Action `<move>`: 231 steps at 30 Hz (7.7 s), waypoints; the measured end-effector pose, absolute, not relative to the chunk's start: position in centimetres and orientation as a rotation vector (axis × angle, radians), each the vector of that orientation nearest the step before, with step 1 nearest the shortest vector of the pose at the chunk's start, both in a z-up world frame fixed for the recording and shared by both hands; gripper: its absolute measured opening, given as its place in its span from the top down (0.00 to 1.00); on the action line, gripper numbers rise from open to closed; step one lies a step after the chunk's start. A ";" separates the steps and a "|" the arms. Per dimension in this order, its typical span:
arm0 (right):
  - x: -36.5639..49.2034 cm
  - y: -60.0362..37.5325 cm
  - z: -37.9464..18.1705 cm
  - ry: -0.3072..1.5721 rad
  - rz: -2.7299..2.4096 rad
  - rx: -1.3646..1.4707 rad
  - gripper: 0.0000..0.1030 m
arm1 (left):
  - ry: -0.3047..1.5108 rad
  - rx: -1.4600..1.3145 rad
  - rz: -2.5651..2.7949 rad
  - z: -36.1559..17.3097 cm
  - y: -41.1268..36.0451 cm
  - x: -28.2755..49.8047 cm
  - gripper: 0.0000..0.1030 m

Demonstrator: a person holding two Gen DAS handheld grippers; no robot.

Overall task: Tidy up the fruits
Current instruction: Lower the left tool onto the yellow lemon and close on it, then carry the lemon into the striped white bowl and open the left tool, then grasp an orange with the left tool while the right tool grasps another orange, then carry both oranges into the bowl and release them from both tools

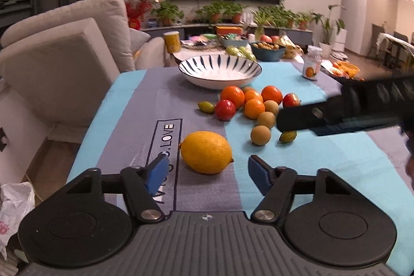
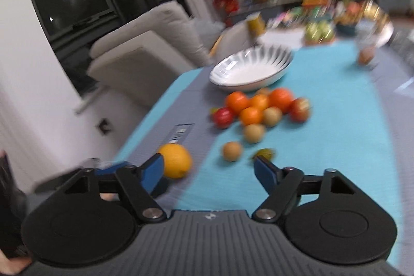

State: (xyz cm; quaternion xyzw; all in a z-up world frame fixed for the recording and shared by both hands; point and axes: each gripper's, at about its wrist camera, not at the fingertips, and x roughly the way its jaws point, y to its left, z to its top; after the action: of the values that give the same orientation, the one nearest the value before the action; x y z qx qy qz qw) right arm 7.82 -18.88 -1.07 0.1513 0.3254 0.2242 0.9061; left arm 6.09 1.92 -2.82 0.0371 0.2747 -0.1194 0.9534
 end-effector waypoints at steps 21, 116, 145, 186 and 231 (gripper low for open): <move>16.1 -15.5 -3.2 0.960 0.628 0.463 0.40 | 0.714 0.041 -0.412 -4.7 3.2 12.4 0.50; 24.3 -24.1 -2.3 0.911 0.375 0.382 0.43 | 0.742 -0.048 -0.499 -2.0 -0.4 22.8 0.52; 23.1 -26.5 -1.9 0.828 0.339 0.491 0.56 | 0.812 -0.049 -0.499 -4.2 -2.1 26.5 0.49; 23.4 -26.6 -1.2 0.808 0.372 0.557 0.56 | 0.728 -0.118 -0.541 -0.7 -0.5 25.4 0.64; 32.3 -25.6 -1.9 0.835 0.410 0.642 0.56 | 0.758 -0.165 -0.504 -2.2 -0.2 32.6 0.64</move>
State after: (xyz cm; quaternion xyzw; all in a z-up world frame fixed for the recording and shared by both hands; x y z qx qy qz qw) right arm 32.32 -25.57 -1.91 0.3042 0.3957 0.1942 0.8445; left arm 32.61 -0.19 -2.19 -0.0796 0.3658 -0.2430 0.8949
